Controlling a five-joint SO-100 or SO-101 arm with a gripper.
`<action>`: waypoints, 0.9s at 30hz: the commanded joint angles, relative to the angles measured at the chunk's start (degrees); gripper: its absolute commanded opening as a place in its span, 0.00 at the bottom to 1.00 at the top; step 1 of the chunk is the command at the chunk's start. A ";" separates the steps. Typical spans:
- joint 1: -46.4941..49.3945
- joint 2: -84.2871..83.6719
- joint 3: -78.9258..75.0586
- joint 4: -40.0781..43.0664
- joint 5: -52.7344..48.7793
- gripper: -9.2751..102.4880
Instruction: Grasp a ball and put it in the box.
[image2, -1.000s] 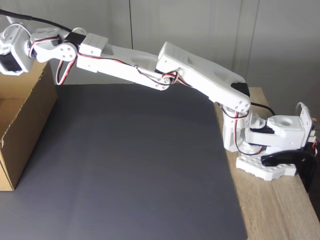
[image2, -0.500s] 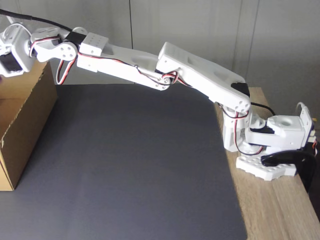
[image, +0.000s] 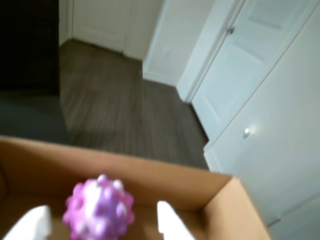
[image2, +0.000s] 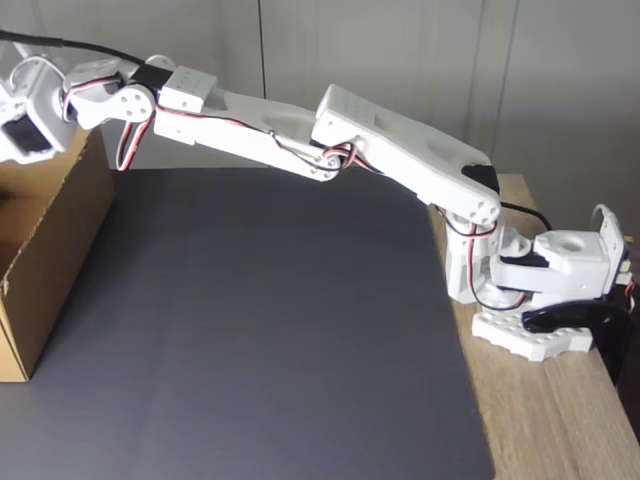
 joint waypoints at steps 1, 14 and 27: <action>0.35 6.24 -2.81 7.03 0.44 0.23; 0.88 13.97 -2.81 23.12 -1.23 0.08; 0.70 20.21 -2.81 31.03 -1.93 0.08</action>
